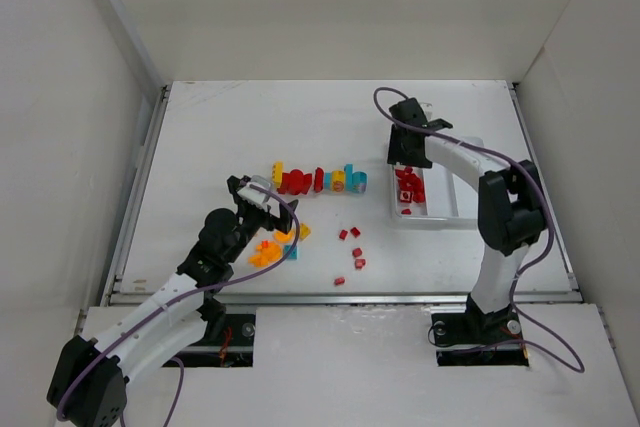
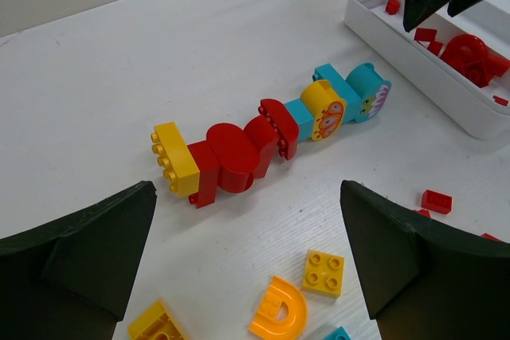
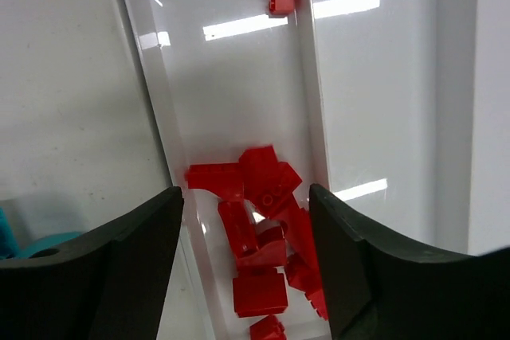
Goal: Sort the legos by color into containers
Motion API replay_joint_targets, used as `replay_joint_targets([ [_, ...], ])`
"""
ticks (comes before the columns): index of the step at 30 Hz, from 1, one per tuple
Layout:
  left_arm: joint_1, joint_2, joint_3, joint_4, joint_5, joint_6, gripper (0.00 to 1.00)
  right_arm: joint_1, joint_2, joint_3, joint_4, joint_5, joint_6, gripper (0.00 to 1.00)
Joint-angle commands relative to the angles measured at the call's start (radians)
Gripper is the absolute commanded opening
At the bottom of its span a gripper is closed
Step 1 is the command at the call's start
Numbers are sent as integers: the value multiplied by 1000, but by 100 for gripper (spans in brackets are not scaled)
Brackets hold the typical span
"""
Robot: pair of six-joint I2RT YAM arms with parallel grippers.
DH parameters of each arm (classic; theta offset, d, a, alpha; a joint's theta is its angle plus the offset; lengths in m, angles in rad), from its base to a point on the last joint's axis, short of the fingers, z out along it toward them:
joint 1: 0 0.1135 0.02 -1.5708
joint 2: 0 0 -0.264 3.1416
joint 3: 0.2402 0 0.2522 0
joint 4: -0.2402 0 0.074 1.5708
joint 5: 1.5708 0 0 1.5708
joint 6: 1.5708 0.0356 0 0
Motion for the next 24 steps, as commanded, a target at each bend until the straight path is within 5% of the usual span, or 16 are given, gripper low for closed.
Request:
replay_joint_targets([
  [1, -3, -20, -4, 62, 13, 6, 100, -4, -56, 40, -6, 9, -30, 71],
  [6, -3, -20, -4, 62, 13, 6, 100, 106, -168, -9, -6, 16, -99, 74],
  [14, -3, -20, -4, 72, 13, 6, 100, 491, -233, -217, 126, -152, -273, 70],
  [24, -3, -20, -4, 72, 13, 6, 100, 570, -105, -231, 155, -248, -332, 67],
])
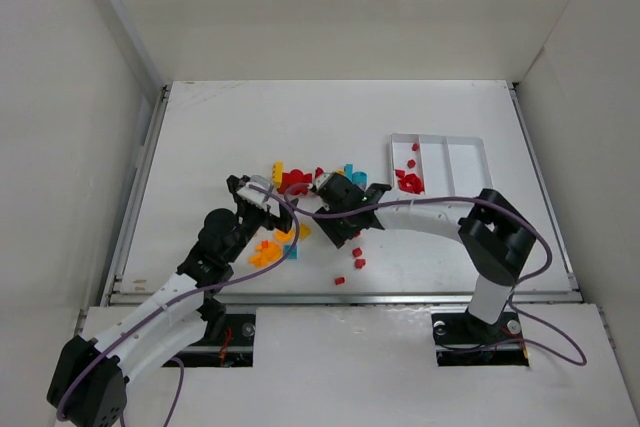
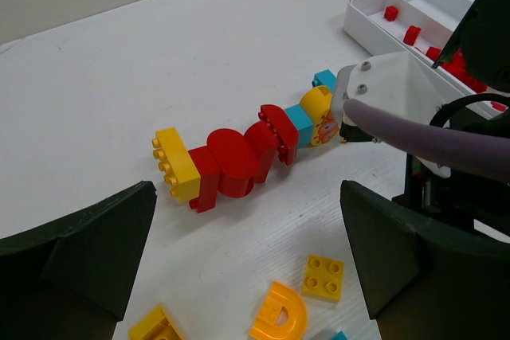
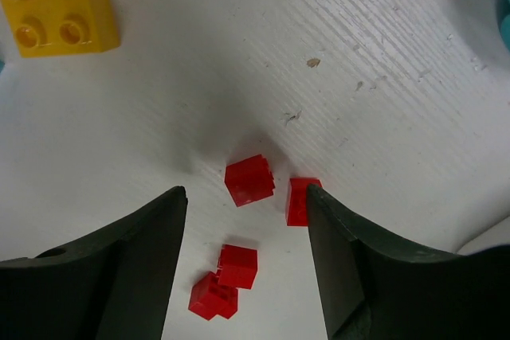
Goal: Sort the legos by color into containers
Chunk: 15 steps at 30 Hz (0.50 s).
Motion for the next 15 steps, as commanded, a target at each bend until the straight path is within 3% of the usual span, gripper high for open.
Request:
replay_joint_targets([
  [1, -3, -20, -4, 56, 13, 5, 100, 0, 5, 33, 46, -17, -34, 66],
  [5, -3, -20, -4, 56, 13, 5, 100, 0, 52, 42, 46, -17, -54, 56],
  [7, -3, -20, -4, 56, 13, 5, 100, 0, 65, 42, 46, -29, -54, 43],
  [15, -3, -20, -4, 56, 13, 5, 100, 0, 56, 31, 68, -49, -54, 18],
])
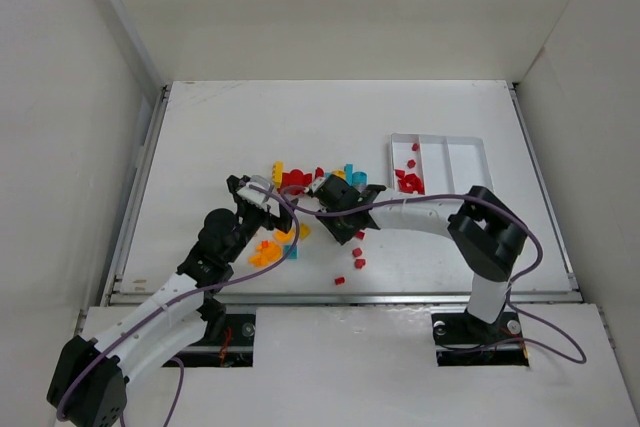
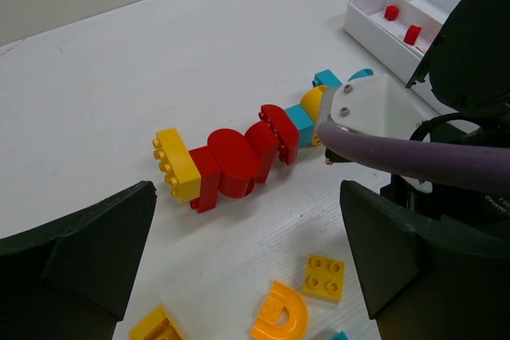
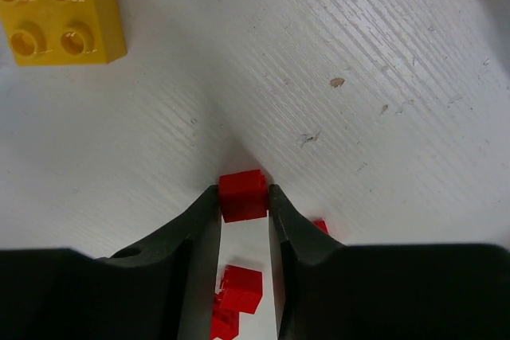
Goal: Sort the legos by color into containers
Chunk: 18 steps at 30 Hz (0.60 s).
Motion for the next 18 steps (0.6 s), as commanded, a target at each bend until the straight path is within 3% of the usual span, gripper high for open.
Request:
replay_joint_targets([
  [1, -3, -20, -4, 56, 12, 1, 100, 3, -13, 25, 36, -15, 7, 15],
  [2, -3, -20, -4, 56, 12, 1, 100, 3, -23, 25, 36, 3, 19, 8],
  [5, -3, -20, -4, 56, 12, 1, 100, -15, -101, 14, 50, 94, 92, 8],
  [11, -3, -20, -4, 56, 12, 1, 100, -258, -285, -17, 17, 273, 336, 5],
  [14, -3, -20, -13, 56, 12, 1, 100, -396, -294, -17, -28, 273, 406, 3],
  [18, -3, -20, -13, 56, 12, 1, 100, -519, -228, 29, -62, 240, 369, 3],
])
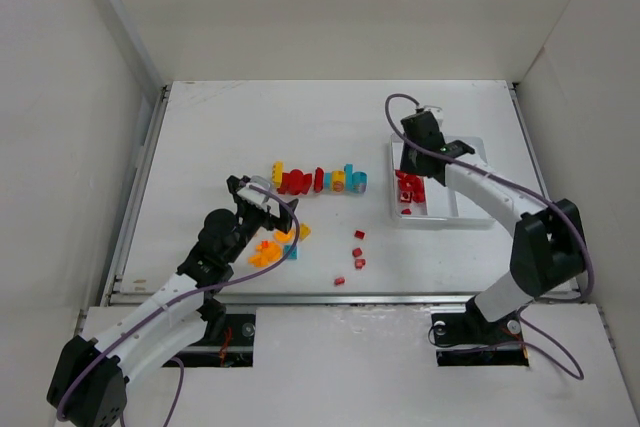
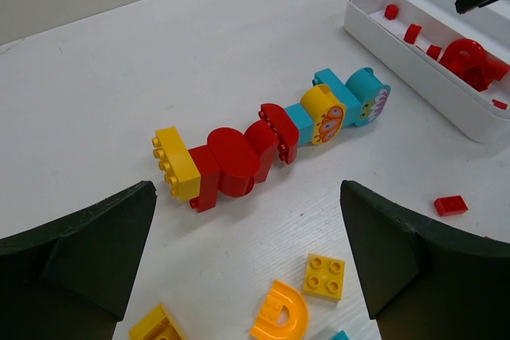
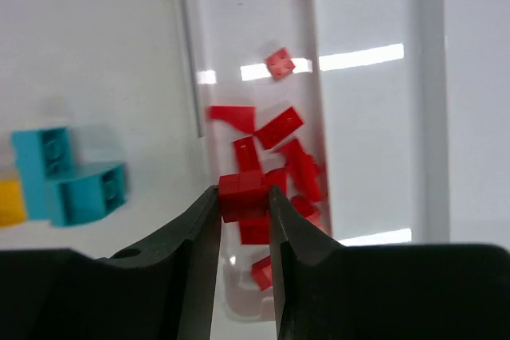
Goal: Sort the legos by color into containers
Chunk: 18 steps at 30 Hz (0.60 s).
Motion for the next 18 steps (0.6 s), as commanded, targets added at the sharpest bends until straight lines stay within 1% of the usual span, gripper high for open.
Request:
replay_joint_targets([
  [1, -3, -29, -10, 53, 22, 0, 100, -52, 67, 42, -53, -3, 21, 3],
  [4, -3, -29, -10, 53, 22, 0, 100, -100, 125, 88, -53, -35, -17, 3],
  [6, -3, -29, -10, 53, 22, 0, 100, -112, 145, 108, -62, -35, -28, 7],
  [7, -3, -29, -10, 53, 22, 0, 100, -121, 157, 123, -62, -35, -40, 11],
  [8, -3, -29, -10, 53, 22, 0, 100, -121, 158, 123, -62, -35, -53, 20],
  [9, -3, -29, -10, 53, 22, 0, 100, -121, 158, 140, -73, -35, -53, 44],
  [11, -3, -29, -10, 53, 22, 0, 100, -121, 158, 156, -88, -35, -74, 61],
  [12, -3, -29, -10, 53, 22, 0, 100, -121, 158, 166, -88, -35, -83, 72],
  [16, -3, -29, -10, 53, 22, 0, 100, -101, 110, 177, -99, -122, -169, 84],
  [18, -3, -29, -10, 53, 22, 0, 100, -36, 83, 188, -129, -99, -212, 84],
])
